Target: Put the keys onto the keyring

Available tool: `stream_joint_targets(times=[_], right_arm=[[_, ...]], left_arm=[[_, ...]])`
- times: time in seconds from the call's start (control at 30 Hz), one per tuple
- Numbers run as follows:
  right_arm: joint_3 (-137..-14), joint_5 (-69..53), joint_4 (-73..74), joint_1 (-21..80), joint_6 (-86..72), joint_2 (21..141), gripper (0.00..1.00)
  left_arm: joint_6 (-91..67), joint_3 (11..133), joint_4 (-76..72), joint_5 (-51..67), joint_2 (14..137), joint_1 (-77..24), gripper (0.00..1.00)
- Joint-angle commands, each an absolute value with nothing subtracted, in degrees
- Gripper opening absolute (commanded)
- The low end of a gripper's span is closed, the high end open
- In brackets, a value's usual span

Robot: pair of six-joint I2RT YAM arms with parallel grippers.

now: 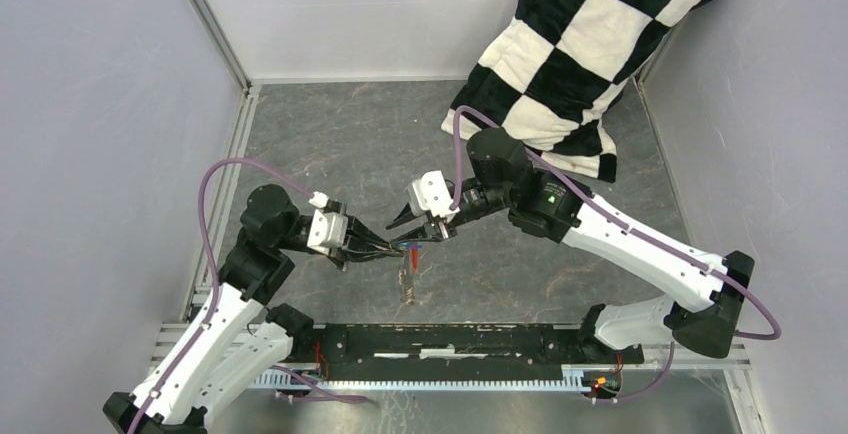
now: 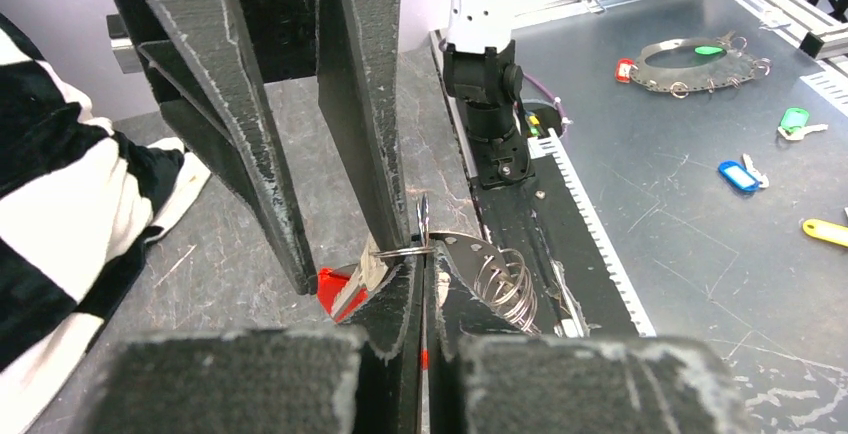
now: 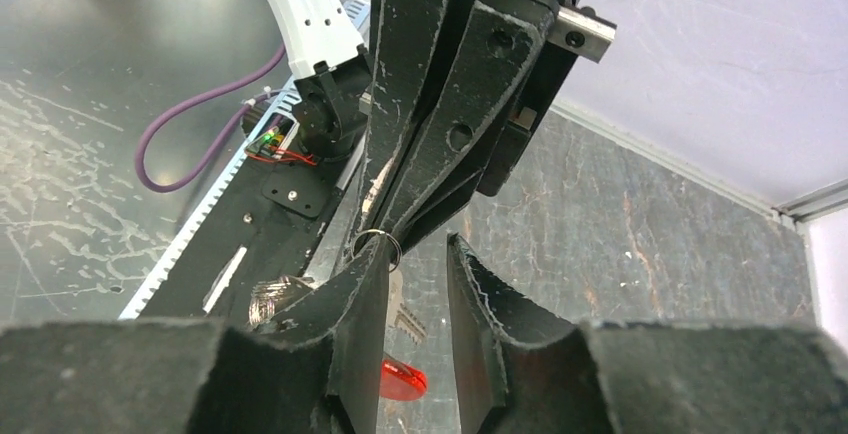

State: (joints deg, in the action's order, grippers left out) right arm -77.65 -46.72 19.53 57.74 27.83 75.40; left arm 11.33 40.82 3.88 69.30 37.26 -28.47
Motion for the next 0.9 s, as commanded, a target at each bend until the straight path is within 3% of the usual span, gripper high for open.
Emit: stream_joint_targets(times=[0.0, 0.1, 0.27, 0.5, 0.77, 0.87], right_arm=[[-80.58, -48.50, 23.59, 57.03, 25.20, 76.48, 0.35], [-82.10, -49.81, 25.18, 55.96, 22.36, 77.84, 0.36], [-82.70, -53.52, 24.20, 55.38, 18.24, 79.81, 0.38], [-83.67, -59.98, 21.23, 54.93, 12.60, 82.45, 0.50], [-81.86, -60.20, 16.08, 54.42, 6.41, 82.75, 0.50], [-80.77, -61.21, 12.92, 53.80, 2.25, 83.36, 0.45]], left_arm=[[5.82, 40.14, -4.40, 67.60, 35.65, -28.56, 0.02], [-3.47, 37.49, -10.17, 62.23, 33.43, -28.56, 0.02], [-5.19, 35.92, -11.83, 60.69, 31.37, -28.51, 0.02], [-4.04, 34.23, -15.21, 61.47, 30.06, -28.56, 0.02], [-2.62, 32.35, -16.34, 63.17, 28.29, -28.65, 0.02], [-1.75, 32.21, -16.35, 63.14, 27.83, -28.74, 0.02]])
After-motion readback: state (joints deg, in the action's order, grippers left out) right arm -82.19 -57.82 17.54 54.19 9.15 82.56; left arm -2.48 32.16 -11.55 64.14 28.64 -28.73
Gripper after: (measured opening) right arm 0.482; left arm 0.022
